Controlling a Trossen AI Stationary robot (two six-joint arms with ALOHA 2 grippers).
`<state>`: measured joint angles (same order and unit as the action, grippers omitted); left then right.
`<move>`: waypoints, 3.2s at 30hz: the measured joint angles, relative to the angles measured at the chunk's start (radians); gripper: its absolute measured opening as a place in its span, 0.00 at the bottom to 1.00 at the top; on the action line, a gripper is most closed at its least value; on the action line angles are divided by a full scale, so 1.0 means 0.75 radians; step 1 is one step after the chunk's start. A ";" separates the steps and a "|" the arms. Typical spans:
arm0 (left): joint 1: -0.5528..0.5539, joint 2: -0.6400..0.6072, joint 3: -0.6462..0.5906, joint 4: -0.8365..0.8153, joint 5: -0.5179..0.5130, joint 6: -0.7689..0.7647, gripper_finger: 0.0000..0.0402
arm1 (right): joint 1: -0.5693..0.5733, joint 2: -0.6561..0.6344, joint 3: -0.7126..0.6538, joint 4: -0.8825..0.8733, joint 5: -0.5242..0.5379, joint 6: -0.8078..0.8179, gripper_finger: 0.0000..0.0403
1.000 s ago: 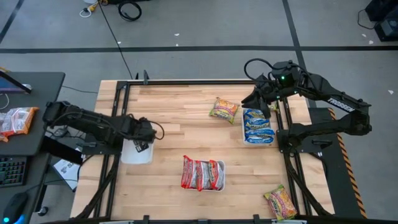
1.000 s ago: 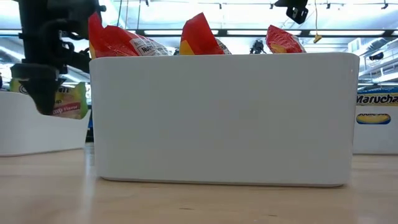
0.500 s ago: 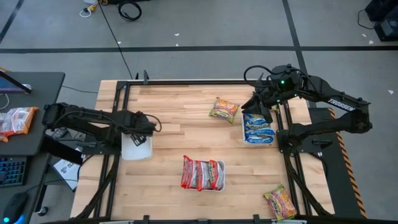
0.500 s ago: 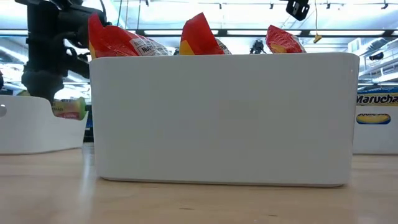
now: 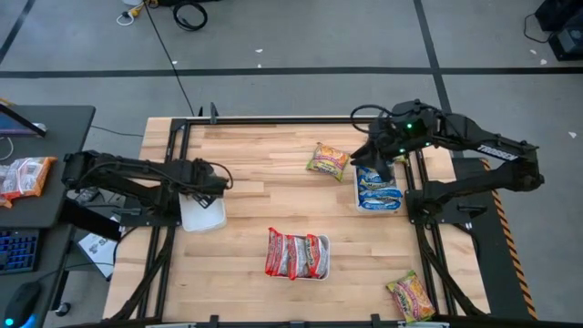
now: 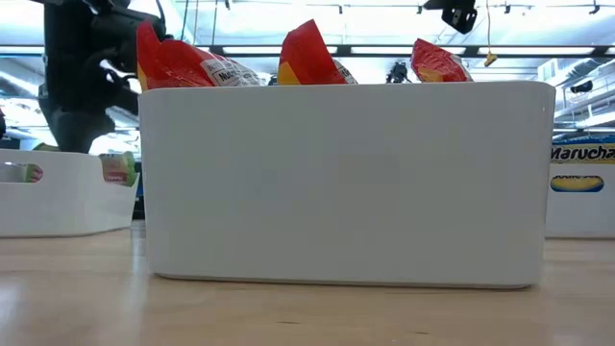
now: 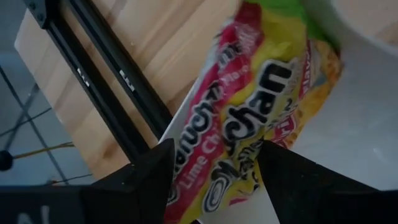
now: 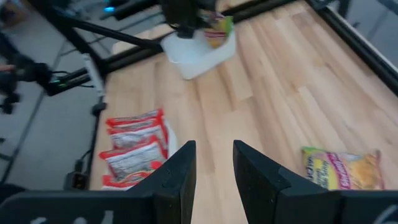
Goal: Sort Maruchan noodles
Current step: Put the middle green noodle pack into the left white bin, then put the left green noodle pack into the left white bin
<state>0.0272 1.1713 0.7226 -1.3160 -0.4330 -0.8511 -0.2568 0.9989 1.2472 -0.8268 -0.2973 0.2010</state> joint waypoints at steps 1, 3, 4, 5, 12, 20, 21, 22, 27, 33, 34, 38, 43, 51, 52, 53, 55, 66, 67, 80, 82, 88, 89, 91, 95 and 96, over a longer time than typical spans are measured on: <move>0.006 0.000 0.012 0.000 0.006 -0.003 0.58 | 0.008 0.012 0.000 0.000 0.031 0.014 0.28; 0.016 0.000 0.043 -0.014 0.022 -0.004 0.58 | 0.030 0.042 0.000 0.001 0.104 0.043 0.27; 0.022 0.000 0.063 -0.039 0.023 -0.003 0.58 | 0.044 0.061 0.000 0.001 0.149 0.052 0.27; 0.025 0.000 0.085 -0.068 0.023 -0.002 0.58 | 0.059 0.081 0.000 0.002 0.195 0.056 0.27; 0.027 0.000 0.258 -0.205 0.022 -0.003 0.61 | 0.212 0.291 0.000 0.083 0.508 0.003 0.24; 0.027 -0.001 0.462 -0.263 0.025 -0.073 0.74 | 0.320 0.640 0.000 0.062 0.702 -0.058 0.26; 0.027 -0.001 0.489 -0.262 0.024 -0.078 0.75 | 0.322 0.687 0.000 0.026 0.727 -0.076 0.28; 0.025 0.000 0.517 -0.261 0.019 -0.080 0.77 | 0.322 0.736 -0.001 -0.007 0.754 -0.096 0.30; -0.008 -0.001 0.647 -0.206 -0.039 -0.097 0.78 | 0.288 0.966 -0.001 -0.117 0.971 -0.246 0.41; -0.099 -0.001 0.748 -0.164 -0.070 -0.191 0.78 | 0.227 1.077 -0.117 0.213 1.048 -0.468 0.49; -0.127 -0.001 0.758 -0.162 -0.083 -0.224 0.78 | 0.219 1.084 -0.132 0.246 1.078 -0.477 0.49; -0.271 -0.042 0.769 -0.151 -0.199 -0.368 0.78 | 0.186 1.087 -0.182 0.294 1.204 -0.482 0.47; -0.418 -0.117 0.769 -0.127 -0.391 -0.527 0.78 | 0.121 1.087 -0.228 0.328 1.116 -0.473 0.43; -0.504 -0.189 0.769 0.116 -0.431 -0.558 0.78 | 0.051 1.080 -0.301 0.375 1.062 -0.330 0.29; -0.504 -0.188 0.769 0.158 -0.420 -0.543 0.78 | 0.048 1.080 -0.301 0.378 1.056 -0.323 0.26; -0.504 -0.184 0.769 0.202 -0.412 -0.522 0.78 | 0.045 1.079 -0.298 0.383 1.047 -0.318 0.21; -0.505 -0.168 0.769 0.314 -0.410 -0.442 0.78 | 0.041 1.072 -0.283 0.405 1.010 -0.319 0.11; -0.505 -0.003 0.768 0.618 -0.473 -0.089 0.78 | 0.041 0.867 -0.093 0.413 0.643 -0.195 0.02; -0.505 0.008 0.768 0.622 -0.493 -0.139 0.78 | 0.042 0.830 -0.086 0.424 0.640 -0.184 0.02; -0.470 0.056 0.359 1.386 -0.820 -0.456 0.78 | 0.104 0.539 -0.078 0.693 0.806 -0.411 0.02; -0.450 0.062 0.252 1.714 -0.882 -0.268 0.78 | 0.105 0.540 -0.078 0.692 0.830 -0.377 0.02; -0.343 0.220 0.090 2.502 -0.810 0.304 0.78 | 0.111 0.569 -0.078 0.730 0.837 -0.265 0.02; -0.323 0.255 0.087 2.572 -0.777 0.353 0.78 | 0.116 0.576 -0.078 0.766 0.852 -0.258 0.02; -0.276 0.343 0.098 2.703 -0.687 0.426 0.78 | 0.121 0.578 -0.077 0.803 0.882 -0.256 0.02; -0.201 0.475 0.123 2.908 -0.592 0.478 0.78 | 0.146 0.578 -0.077 0.902 0.894 -0.326 0.02; -0.186 0.497 0.124 2.950 -0.591 0.478 0.78 | 0.157 0.578 -0.077 0.917 0.894 -0.361 0.02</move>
<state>-0.1125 1.5442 0.8154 0.8965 -0.8763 -0.4927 -0.1393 1.4322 1.1892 -0.1389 0.3734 -0.0701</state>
